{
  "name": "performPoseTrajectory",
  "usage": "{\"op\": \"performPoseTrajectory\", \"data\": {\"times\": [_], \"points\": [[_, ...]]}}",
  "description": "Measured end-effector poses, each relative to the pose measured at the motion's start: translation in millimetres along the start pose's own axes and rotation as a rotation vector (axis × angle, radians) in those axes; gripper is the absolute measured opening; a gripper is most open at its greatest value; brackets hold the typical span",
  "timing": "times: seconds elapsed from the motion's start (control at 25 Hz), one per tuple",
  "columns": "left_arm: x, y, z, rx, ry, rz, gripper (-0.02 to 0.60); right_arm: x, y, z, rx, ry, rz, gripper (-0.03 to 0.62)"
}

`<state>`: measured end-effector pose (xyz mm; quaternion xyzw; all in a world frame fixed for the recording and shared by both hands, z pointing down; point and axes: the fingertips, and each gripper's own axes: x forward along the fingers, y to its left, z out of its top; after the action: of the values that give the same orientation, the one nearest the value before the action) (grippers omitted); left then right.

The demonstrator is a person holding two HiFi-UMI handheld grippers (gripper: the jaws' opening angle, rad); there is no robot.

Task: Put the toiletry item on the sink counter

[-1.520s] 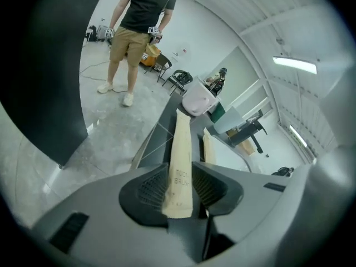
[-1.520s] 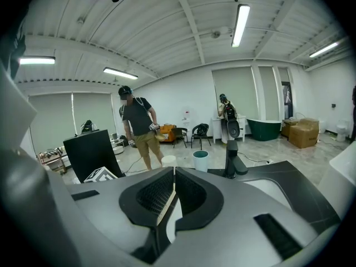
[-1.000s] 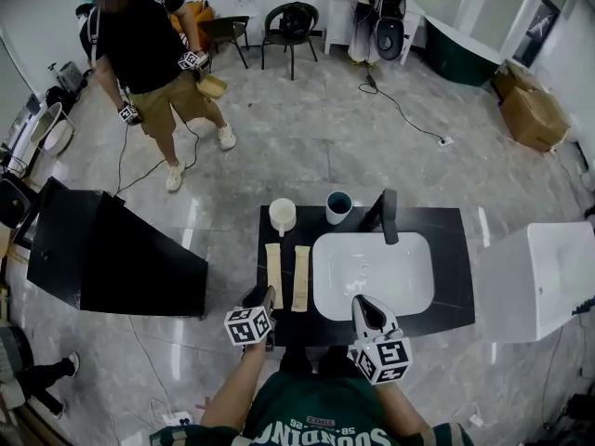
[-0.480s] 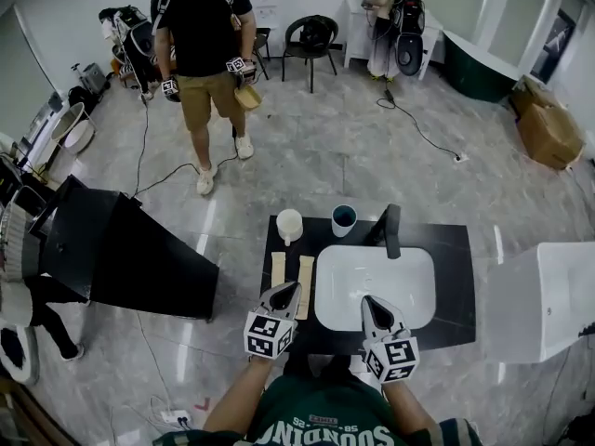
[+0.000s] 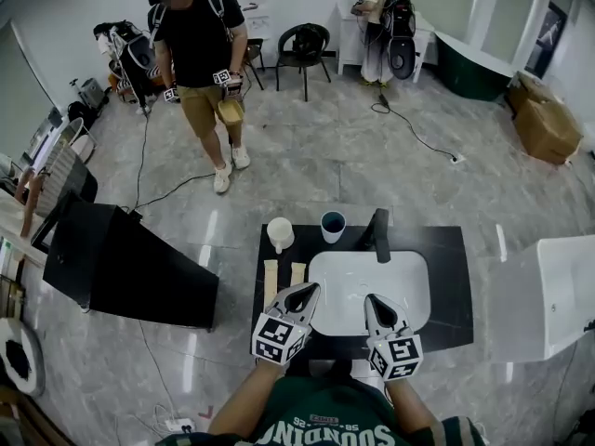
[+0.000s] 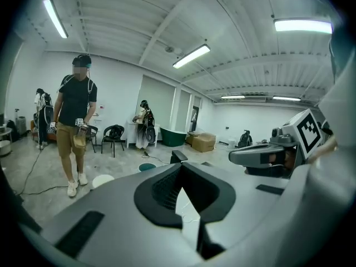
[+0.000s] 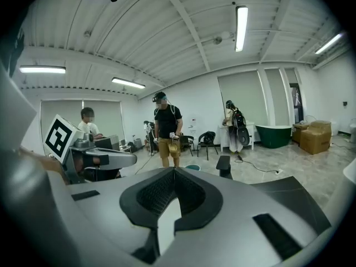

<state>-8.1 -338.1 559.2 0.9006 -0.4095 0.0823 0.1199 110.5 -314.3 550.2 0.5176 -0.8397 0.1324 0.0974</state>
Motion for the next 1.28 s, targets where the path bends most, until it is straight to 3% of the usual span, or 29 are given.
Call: {"op": "performPoseTrajectory", "data": {"times": [0.48,1.28], "points": [[23,-23,-7,0.010,0.029,-0.060,0.011,-9,-22,-4,0.023,-0.005,-0.030,0.040],[33,-28,-18,0.009,0.075,-0.082,0.011,-1,-23,-8,0.010,0.031,-0.028,0.040]]}}
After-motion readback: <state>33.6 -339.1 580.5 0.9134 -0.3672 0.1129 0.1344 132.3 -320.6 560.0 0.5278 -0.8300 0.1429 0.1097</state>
